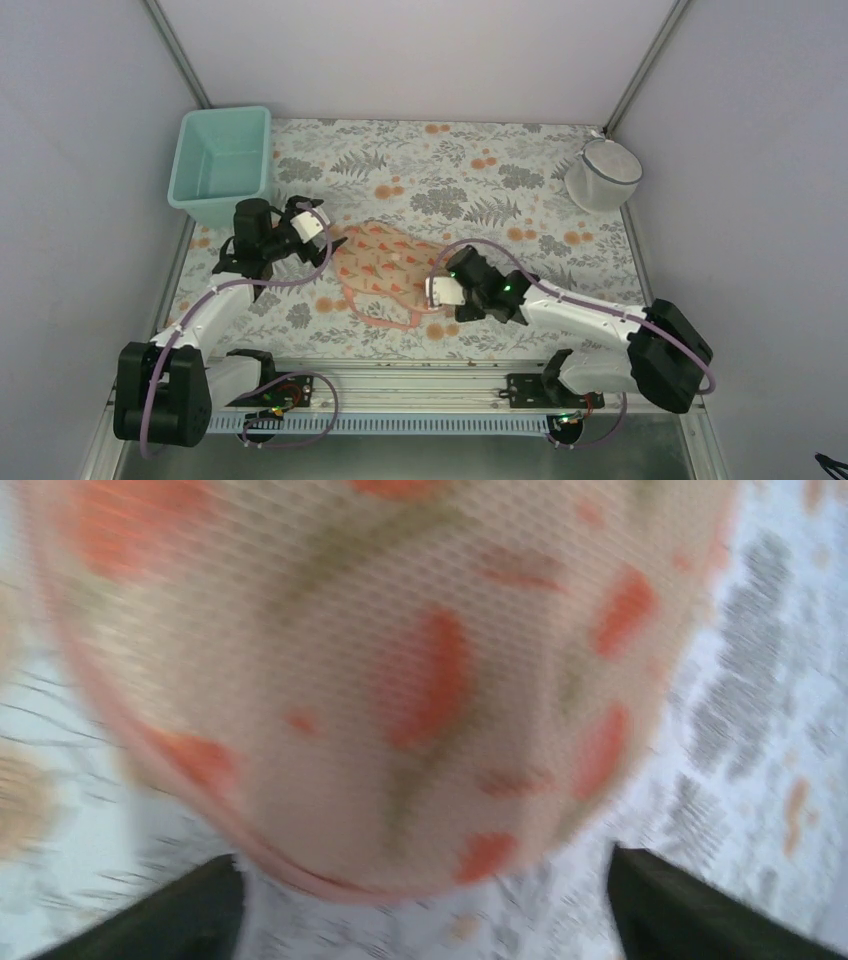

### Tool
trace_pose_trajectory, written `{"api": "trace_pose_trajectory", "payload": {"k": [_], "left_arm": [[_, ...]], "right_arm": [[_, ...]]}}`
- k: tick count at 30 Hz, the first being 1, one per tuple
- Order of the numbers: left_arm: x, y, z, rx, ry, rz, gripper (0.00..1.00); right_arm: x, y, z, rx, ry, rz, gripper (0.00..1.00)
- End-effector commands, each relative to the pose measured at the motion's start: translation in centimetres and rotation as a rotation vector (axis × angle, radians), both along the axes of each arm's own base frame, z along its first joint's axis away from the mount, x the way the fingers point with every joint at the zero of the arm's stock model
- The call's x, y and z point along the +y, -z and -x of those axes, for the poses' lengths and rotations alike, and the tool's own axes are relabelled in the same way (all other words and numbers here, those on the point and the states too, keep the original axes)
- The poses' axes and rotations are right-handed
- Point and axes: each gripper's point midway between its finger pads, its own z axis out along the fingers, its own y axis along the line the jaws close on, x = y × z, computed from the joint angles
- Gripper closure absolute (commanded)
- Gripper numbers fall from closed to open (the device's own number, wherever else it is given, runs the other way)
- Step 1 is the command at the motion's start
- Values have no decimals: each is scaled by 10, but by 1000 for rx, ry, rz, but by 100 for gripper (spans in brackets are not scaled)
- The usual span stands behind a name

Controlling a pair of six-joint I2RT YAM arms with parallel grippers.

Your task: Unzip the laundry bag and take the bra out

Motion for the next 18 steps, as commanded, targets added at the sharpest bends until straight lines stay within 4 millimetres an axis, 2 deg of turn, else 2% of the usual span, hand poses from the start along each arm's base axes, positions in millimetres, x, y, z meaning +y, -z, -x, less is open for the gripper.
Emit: {"api": "trace_pose_trajectory", "payload": {"k": [1,3,6,8,10,11,12,14,16,18], "left_arm": [[23,17,-16,-70,-87,-190,0],[34,21,-25,-56,-140,-239,0],[38,29,-32,30,-173,-247,0],[38,28,-38,161,-246,-148,0],[34,23,-43,329,-328,13,0],[23,17,-42,435,-341,140,0],[14,16,-38,513,-331,227,0],[0,19,-30,653,-331,372,0],[-6,30,-25,750,-367,448,0],[-5,43,-22,792,-418,461,0]], "right_arm": [[-1,-47,-32,-121,85,-113,0],[13,-74,-31,-104,104,-234,0],[45,-134,-29,-20,176,-531,0],[59,-176,-38,70,309,-781,0],[54,-193,-59,190,493,-976,0],[44,-190,-72,275,599,-1047,0],[35,-179,-82,361,704,-1088,0],[11,-139,-97,495,968,-1115,0],[-13,-91,-100,607,1221,-1088,6],[-24,-54,-88,704,1368,-1051,8]]}}
